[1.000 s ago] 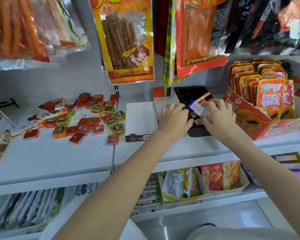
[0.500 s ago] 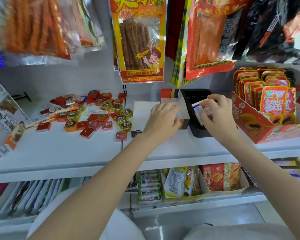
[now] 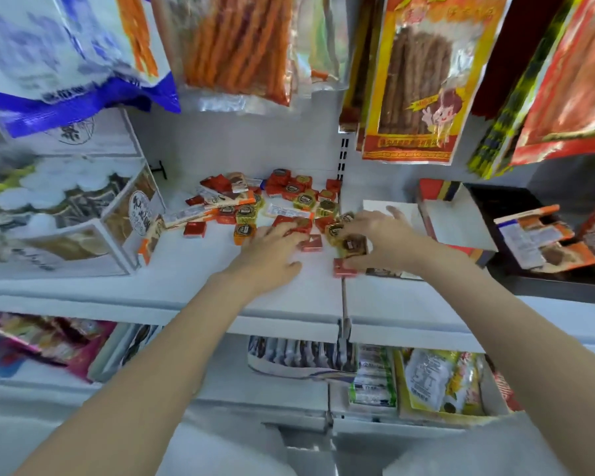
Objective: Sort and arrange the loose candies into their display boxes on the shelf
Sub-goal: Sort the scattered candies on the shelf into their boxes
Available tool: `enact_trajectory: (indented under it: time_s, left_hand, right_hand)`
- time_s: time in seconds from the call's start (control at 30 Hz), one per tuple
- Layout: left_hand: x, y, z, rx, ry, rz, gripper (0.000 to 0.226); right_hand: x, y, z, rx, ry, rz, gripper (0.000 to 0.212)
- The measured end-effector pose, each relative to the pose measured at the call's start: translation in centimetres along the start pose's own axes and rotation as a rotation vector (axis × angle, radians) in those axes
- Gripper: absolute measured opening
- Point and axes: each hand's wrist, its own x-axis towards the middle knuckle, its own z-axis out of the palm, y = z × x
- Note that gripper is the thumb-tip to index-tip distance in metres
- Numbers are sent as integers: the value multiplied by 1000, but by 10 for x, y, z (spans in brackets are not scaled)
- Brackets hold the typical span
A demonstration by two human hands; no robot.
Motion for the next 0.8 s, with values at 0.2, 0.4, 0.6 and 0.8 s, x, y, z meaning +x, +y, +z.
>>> enact_trajectory:
  time_s: [0.2, 0.4, 0.6, 0.8]
  left_hand:
    - [2, -6, -8, 15, 53, 20, 47]
    - [8, 8, -7, 27, 130, 16, 57]
    - [1, 16, 0, 7, 67, 87, 52]
    - [0, 13, 0, -7, 61, 109, 45]
  right_hand:
    - [-5, 3, 1, 257, -32, -67, 50]
    - [-4, 11, -7, 435, 154, 12, 15]
    - [13, 6, 2, 248, 154, -25, 45]
    - [26, -7, 22, 55, 91, -64, 54]
